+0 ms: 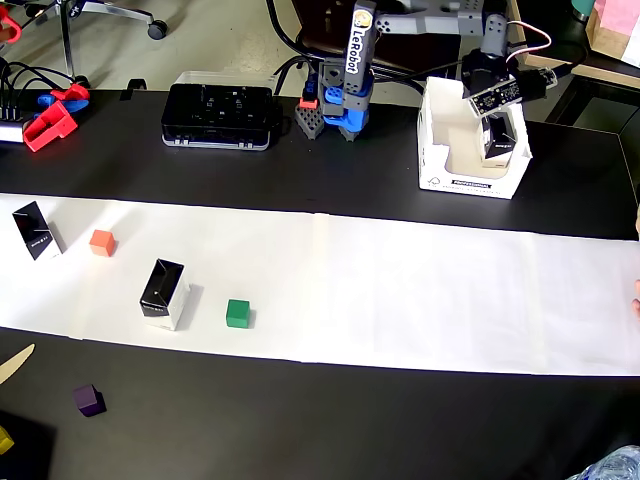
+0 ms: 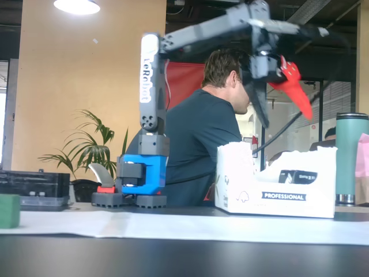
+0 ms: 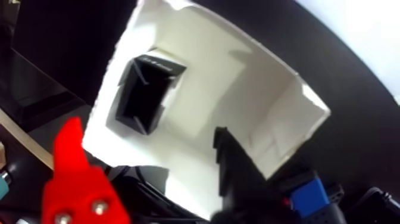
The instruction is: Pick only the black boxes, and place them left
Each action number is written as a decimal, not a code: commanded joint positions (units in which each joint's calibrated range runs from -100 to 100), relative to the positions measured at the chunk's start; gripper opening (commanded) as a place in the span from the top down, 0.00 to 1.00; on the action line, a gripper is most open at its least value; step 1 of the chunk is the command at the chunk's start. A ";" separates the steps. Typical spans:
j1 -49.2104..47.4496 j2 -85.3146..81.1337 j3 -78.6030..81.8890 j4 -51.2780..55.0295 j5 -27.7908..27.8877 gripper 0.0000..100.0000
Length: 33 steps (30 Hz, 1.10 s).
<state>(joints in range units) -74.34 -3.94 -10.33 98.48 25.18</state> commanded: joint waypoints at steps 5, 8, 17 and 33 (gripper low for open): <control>16.87 -19.33 5.10 0.57 8.30 0.55; 23.37 -21.70 5.01 0.57 10.67 0.55; 47.62 -23.52 2.26 0.41 15.03 0.55; 81.57 -20.28 -0.75 0.33 28.82 0.45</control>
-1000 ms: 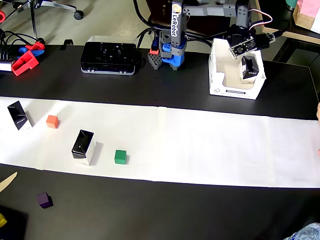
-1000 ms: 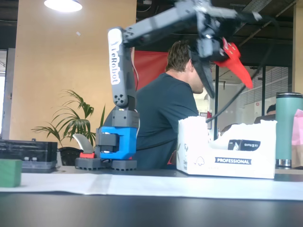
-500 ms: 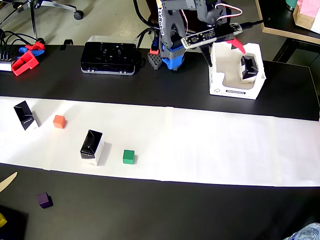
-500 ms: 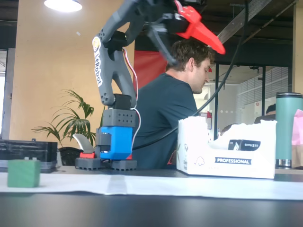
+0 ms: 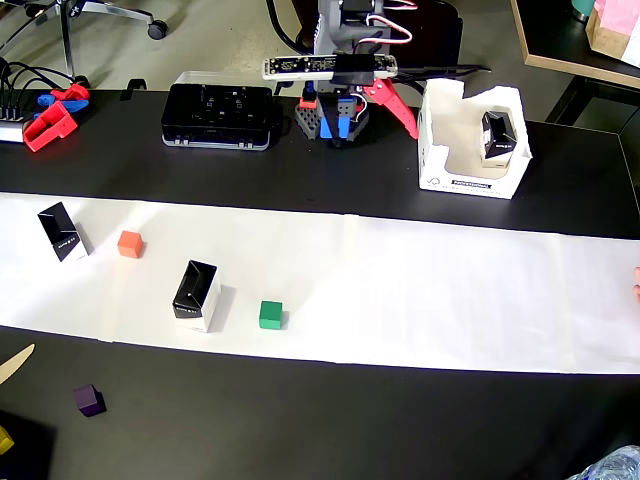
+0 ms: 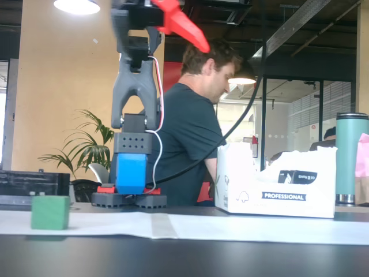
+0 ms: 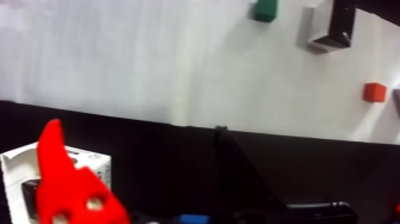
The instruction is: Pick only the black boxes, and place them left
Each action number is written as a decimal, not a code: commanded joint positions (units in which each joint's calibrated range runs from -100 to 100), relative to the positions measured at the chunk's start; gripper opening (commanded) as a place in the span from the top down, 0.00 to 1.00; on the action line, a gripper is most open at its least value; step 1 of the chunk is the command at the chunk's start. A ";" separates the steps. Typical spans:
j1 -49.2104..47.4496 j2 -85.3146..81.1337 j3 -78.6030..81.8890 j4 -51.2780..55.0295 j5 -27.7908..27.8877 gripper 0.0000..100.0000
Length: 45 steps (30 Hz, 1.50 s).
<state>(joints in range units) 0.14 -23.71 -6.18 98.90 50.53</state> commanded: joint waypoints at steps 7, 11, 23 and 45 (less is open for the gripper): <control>14.11 9.52 -5.52 -10.91 4.16 0.44; 17.83 14.74 -5.52 -19.73 4.37 0.44; 25.11 23.98 -5.52 -36.34 8.90 0.44; 27.62 39.55 -5.26 -59.63 10.79 0.44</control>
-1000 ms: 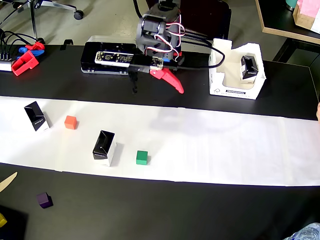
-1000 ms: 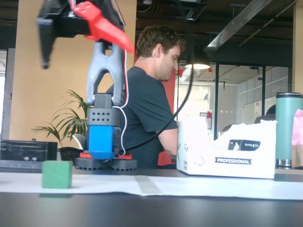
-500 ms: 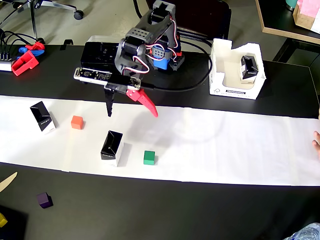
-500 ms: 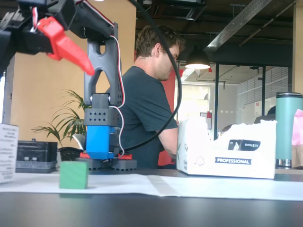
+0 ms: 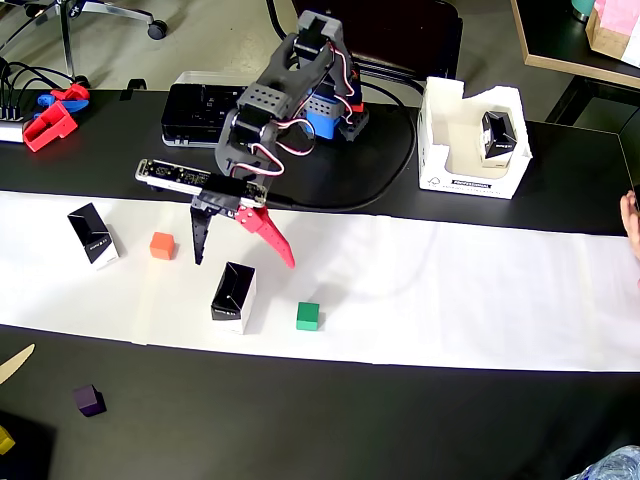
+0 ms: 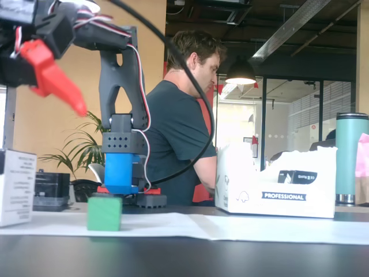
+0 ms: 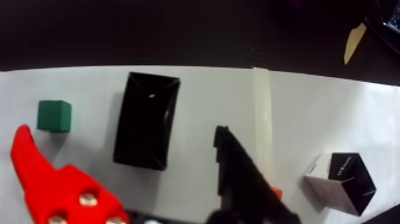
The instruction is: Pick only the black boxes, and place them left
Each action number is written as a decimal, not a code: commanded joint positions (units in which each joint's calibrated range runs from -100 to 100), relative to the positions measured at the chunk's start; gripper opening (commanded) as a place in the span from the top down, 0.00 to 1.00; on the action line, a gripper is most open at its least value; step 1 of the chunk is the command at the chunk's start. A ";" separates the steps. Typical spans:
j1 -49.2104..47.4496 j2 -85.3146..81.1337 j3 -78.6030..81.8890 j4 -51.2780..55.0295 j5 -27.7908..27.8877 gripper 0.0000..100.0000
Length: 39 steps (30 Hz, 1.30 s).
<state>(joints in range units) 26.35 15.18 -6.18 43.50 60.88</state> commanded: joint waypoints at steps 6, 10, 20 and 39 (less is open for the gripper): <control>0.29 6.51 -5.08 -9.47 0.23 0.44; -0.93 10.07 -5.44 -9.63 0.12 0.48; -5.09 12.13 -4.99 -9.47 -3.41 0.90; -9.68 -14.98 -6.14 25.02 -3.51 0.91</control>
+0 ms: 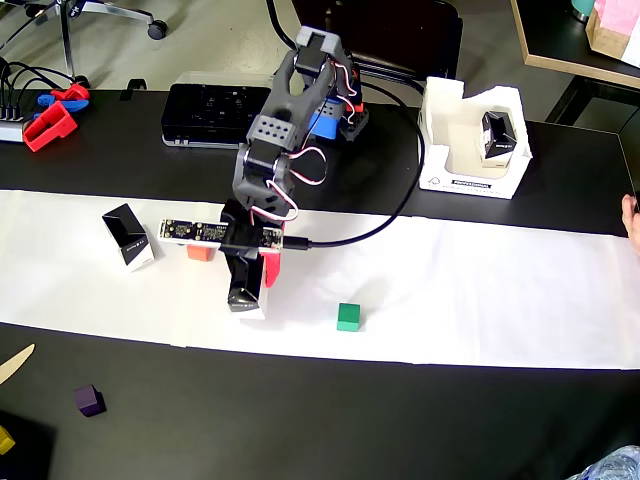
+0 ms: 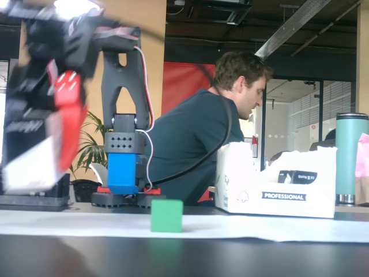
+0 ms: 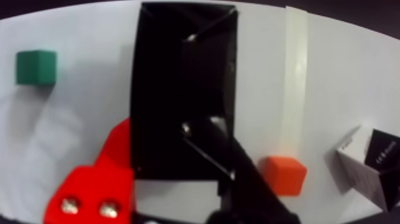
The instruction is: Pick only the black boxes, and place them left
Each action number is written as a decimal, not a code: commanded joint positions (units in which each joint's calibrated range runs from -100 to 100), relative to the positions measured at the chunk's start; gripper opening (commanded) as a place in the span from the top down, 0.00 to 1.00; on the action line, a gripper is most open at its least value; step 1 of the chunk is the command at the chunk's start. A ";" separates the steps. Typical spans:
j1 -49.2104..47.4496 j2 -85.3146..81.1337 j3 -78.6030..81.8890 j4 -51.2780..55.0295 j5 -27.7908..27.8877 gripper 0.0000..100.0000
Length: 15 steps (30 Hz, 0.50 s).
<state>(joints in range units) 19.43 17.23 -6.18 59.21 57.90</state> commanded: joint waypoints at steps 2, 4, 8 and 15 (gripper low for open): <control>-4.57 -20.82 -6.14 12.73 -1.64 0.91; -7.26 -24.38 -6.14 15.75 -2.74 0.91; -13.75 -30.54 -5.88 21.32 -5.58 0.91; -28.65 -40.02 -5.52 28.23 -12.32 0.91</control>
<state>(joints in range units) -0.88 -11.81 -6.18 84.38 49.30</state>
